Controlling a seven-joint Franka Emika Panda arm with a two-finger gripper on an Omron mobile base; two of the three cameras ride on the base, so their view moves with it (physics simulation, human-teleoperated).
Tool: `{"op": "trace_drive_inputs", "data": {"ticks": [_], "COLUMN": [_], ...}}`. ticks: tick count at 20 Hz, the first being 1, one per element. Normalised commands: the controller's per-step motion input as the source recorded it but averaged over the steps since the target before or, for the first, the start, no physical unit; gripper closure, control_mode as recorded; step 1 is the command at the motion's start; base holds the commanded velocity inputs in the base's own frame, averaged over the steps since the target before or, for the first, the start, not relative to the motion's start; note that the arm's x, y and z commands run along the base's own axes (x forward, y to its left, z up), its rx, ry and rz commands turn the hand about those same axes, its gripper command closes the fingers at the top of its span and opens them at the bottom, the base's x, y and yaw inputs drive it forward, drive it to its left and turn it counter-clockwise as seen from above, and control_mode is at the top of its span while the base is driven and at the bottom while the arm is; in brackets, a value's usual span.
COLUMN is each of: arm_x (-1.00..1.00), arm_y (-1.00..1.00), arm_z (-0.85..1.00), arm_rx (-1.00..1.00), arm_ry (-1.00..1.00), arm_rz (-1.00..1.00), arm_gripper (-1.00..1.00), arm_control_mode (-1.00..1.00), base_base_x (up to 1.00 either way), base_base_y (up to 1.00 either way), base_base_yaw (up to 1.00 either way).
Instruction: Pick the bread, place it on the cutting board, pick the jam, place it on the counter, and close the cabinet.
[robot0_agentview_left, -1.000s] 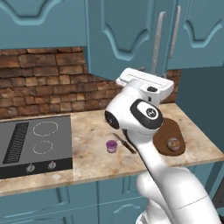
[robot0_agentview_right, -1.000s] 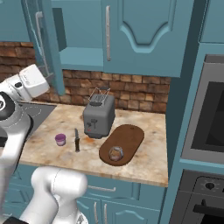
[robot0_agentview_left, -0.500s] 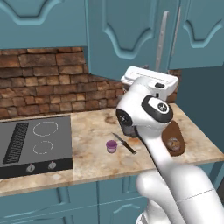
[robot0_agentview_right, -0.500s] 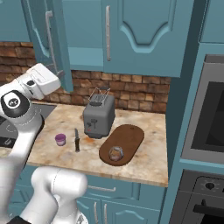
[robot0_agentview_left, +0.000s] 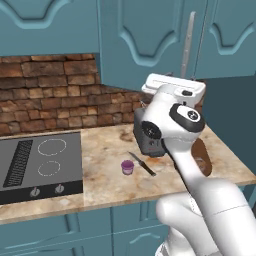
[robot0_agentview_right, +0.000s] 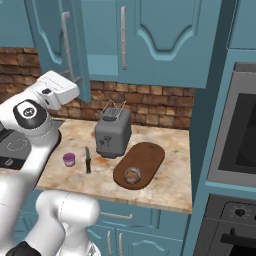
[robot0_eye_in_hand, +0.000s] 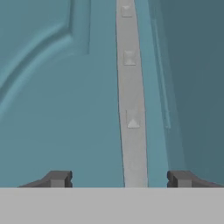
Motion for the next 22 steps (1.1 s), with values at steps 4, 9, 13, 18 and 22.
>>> {"op": "trace_drive_inputs", "data": {"ticks": [4,9,13,18,22], "arm_x": [0.31,0.27,0.25,0.26,0.28], "arm_y": [-0.16,-0.28,-0.29,-0.25,-0.2], "arm_z": [0.0,0.0,0.0,0.0,0.0], "arm_rx": [0.0,0.0,0.0,0.0,0.0], "arm_ry": [0.0,0.0,0.0,0.0,0.0], "arm_rz": [0.05,0.07,0.07,0.07,0.07], "arm_gripper": [-1.0,-1.0,-1.0,-1.0,-1.0], "arm_control_mode": [-1.0,-1.0,-1.0,-1.0,-1.0], "base_base_x": [0.0,0.0,0.0,0.0,0.0], "base_base_y": [0.0,0.0,0.0,0.0,0.0], "base_base_yaw": [0.0,0.0,0.0,0.0,0.0]}}
